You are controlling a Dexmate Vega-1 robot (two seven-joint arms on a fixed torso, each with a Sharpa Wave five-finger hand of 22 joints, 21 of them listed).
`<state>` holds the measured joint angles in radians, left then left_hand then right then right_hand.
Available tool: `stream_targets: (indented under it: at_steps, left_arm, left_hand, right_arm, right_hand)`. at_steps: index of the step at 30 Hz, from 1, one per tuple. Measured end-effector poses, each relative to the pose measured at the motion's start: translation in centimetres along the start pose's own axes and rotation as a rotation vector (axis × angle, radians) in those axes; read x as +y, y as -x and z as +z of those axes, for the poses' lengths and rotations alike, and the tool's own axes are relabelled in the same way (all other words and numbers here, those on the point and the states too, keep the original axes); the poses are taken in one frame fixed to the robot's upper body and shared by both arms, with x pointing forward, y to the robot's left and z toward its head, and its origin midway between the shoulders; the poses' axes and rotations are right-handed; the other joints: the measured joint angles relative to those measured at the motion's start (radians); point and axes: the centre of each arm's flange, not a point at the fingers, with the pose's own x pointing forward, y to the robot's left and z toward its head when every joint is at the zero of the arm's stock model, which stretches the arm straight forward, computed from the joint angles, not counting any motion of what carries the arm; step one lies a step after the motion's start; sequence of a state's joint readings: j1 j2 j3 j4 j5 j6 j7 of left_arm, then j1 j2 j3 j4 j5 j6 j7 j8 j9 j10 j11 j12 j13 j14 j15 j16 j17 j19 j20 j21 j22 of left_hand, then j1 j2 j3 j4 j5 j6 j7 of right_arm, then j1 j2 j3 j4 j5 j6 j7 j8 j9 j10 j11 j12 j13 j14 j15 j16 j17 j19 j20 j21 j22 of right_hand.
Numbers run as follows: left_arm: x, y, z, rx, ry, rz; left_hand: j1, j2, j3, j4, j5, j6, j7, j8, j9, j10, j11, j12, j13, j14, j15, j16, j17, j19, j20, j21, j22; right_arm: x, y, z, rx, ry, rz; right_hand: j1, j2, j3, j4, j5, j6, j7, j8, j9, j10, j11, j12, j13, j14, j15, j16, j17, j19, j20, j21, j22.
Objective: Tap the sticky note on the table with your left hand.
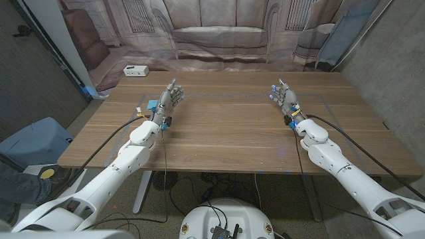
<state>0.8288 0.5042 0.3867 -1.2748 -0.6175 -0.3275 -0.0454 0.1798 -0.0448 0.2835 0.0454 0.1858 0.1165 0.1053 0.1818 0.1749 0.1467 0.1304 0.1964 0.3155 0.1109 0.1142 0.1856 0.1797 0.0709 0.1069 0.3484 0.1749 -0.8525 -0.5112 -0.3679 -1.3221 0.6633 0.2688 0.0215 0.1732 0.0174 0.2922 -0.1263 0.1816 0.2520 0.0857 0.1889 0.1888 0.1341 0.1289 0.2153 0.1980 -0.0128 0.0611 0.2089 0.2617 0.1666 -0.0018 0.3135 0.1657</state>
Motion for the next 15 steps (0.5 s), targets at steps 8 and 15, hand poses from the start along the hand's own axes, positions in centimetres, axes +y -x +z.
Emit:
stream_targets:
  at_steps: [8,15]
  left_arm:
    - [0.14,0.53,0.44,-0.015,-0.051,-0.006]
    - [0.65,0.92,0.85,-0.02,-0.091,-0.004]
  left_hand:
    - [0.001,-0.001,0.0,0.0,0.0,0.007,0.001,0.005,0.0,0.02,-0.001,0.005,-0.005,0.008,0.003,0.007,0.0,0.002,0.001,0.0,0.0]
    - [0.001,-0.001,-0.003,-0.003,0.0,0.025,0.004,0.008,0.0,0.03,-0.009,0.011,-0.013,0.018,0.004,0.007,0.0,0.005,0.005,-0.005,0.0]
  right_arm:
    - [0.28,0.45,-0.2,0.003,-0.008,-0.006]
    - [0.39,0.77,-0.24,0.002,0.0,-0.013]
  right_hand:
    - [0.004,0.004,0.0,0.0,0.0,0.0,0.0,0.0,0.0,0.0,0.0,0.0,0.0,0.0,0.0,0.0,-0.002,0.001,0.001,0.0,0.0]
    - [0.005,0.005,0.0,0.0,0.0,0.0,0.0,0.0,0.0,0.0,0.0,0.0,0.0,0.004,0.004,0.0,-0.006,0.005,0.005,0.0,0.0]
